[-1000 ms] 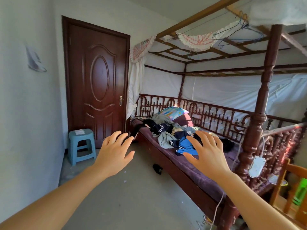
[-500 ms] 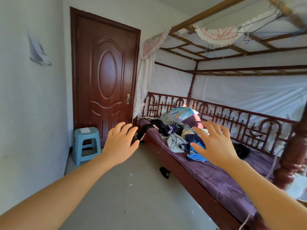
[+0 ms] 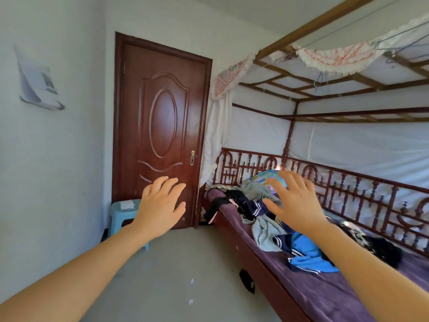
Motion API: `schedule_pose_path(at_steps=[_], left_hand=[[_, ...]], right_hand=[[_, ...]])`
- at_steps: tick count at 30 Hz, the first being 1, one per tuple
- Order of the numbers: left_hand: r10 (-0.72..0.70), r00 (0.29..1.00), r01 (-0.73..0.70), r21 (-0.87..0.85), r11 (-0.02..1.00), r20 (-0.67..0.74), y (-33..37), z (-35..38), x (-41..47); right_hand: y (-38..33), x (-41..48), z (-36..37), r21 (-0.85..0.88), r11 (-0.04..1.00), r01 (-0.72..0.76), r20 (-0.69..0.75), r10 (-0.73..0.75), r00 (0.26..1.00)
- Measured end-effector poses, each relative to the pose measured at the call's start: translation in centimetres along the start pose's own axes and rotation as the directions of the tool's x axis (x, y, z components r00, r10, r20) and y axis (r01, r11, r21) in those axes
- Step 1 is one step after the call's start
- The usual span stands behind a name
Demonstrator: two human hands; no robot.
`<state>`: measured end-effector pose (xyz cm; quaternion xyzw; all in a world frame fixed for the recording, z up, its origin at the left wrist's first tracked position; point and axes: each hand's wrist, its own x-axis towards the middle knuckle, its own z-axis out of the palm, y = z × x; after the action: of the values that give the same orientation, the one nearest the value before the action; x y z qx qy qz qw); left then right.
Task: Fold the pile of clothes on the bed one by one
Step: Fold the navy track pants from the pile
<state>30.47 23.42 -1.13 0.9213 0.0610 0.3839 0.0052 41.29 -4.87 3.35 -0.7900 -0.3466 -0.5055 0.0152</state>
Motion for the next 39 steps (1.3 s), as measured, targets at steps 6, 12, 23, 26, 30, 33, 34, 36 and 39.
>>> schedule_pose_path(at_steps=[6, 12, 23, 26, 30, 33, 34, 36, 39], left_hand=[[-0.109, 0.983, 0.1, 0.069, 0.993, 0.15, -6.7, 6.6, 0.9], [-0.176, 0.973, 0.165, 0.081, 0.983, 0.15, -15.1, 10.6, 6.0], [-0.002, 1.0, 0.006, -0.113, 0.994, 0.03, -24.1, 20.0, 16.9], [0.087, 0.996, -0.089, -0.074, 0.993, -0.034, -25.1, 23.0, 19.1], [0.143, 0.989, -0.141, -0.068, 0.988, 0.024, -26.7, 27.1, 24.0], [0.16, 0.986, -0.158, -0.06, 0.986, 0.04, -28.8, 30.2, 28.0], [0.166, 0.985, -0.165, -0.035, 0.986, 0.053, -29.6, 31.2, 29.4], [0.163, 0.984, -0.166, 0.035, 0.986, 0.066, -31.6, 33.5, 31.8], [0.107, 0.99, -0.113, 0.071, 0.991, 0.089, -34.8, 36.9, 34.8]], right_hand=[[-3.6, 2.3, 10.4, 0.036, 0.994, 0.106, 0.023, -0.106, 0.994], [-5.5, 8.5, 17.5, 0.071, 0.996, -0.057, 0.062, 0.053, 0.997], [-9.1, 16.4, 29.2, -0.078, 0.997, 0.028, -0.006, -0.028, 1.0], [-8.5, 17.9, 32.1, -0.105, 0.994, 0.002, -0.017, -0.004, 1.0], [-7.3, 20.8, 37.2, -0.133, 0.991, -0.024, -0.03, 0.02, 0.999], [-6.9, 23.1, 42.4, -0.102, 0.995, -0.018, 0.006, 0.018, 1.0], [-6.9, 24.0, 44.3, -0.078, 0.996, -0.031, 0.026, 0.033, 0.999], [-7.0, 25.6, 48.3, -0.03, 0.999, -0.043, 0.108, 0.046, 0.993], [-7.5, 28.4, 53.7, 0.058, 0.995, -0.082, 0.223, 0.067, 0.973]])
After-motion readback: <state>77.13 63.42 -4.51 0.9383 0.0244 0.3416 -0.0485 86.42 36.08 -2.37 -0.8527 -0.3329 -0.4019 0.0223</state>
